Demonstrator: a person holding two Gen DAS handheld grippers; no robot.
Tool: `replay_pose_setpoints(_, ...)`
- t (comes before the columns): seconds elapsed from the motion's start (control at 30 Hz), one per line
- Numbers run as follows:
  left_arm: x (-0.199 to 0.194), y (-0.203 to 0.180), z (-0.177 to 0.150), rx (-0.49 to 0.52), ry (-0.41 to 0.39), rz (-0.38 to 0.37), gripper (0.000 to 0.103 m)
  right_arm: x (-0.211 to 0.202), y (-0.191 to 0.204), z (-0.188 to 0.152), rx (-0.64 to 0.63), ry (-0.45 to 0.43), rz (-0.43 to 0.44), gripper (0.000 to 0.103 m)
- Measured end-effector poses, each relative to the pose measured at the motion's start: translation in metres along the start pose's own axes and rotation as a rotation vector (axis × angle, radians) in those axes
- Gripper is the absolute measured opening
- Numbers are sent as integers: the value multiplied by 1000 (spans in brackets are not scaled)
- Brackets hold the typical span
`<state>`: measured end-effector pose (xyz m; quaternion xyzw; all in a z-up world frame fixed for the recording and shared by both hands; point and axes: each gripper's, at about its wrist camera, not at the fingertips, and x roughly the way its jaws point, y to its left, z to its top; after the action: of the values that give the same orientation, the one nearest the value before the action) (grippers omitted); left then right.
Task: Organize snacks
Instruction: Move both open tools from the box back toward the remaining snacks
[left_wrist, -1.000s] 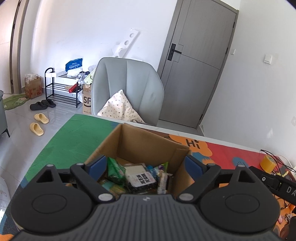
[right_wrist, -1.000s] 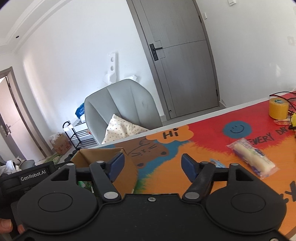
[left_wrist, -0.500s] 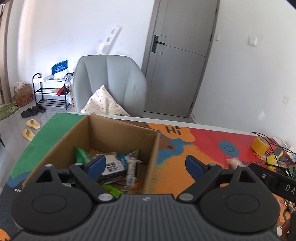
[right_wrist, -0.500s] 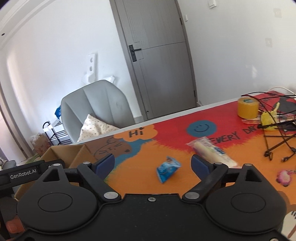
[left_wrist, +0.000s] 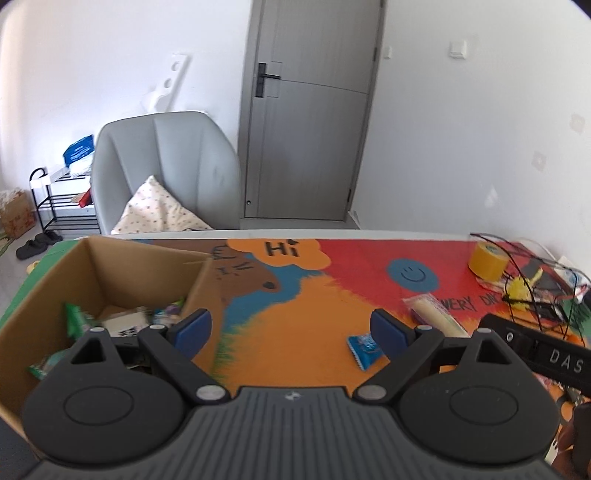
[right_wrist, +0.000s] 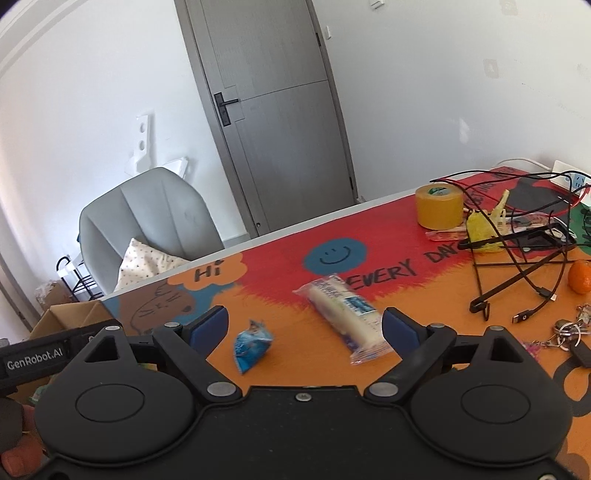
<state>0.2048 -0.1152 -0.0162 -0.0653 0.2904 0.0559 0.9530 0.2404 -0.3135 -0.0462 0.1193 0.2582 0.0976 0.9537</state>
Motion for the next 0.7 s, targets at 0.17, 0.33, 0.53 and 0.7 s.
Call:
replay_pose_setpoints(0.17, 17, -20, -2, 36, 15, -9, 92, 16, -15, -2, -4, 19, -36, 91)
replay_pose_setpoints(0.33, 36, -35, -4, 59, 26, -9, 92, 33, -23, -5, -23, 37, -55, 90)
replay_pose_setpoints(0.53, 56, -44, -9, 69, 47, -4, 92, 55, -34, -7, -47, 72, -62, 84)
replay_pose_setpoints(0.7, 74, -51, -16, 75, 61, -2, 92, 78, -42, -10, -68, 114, -52, 80)
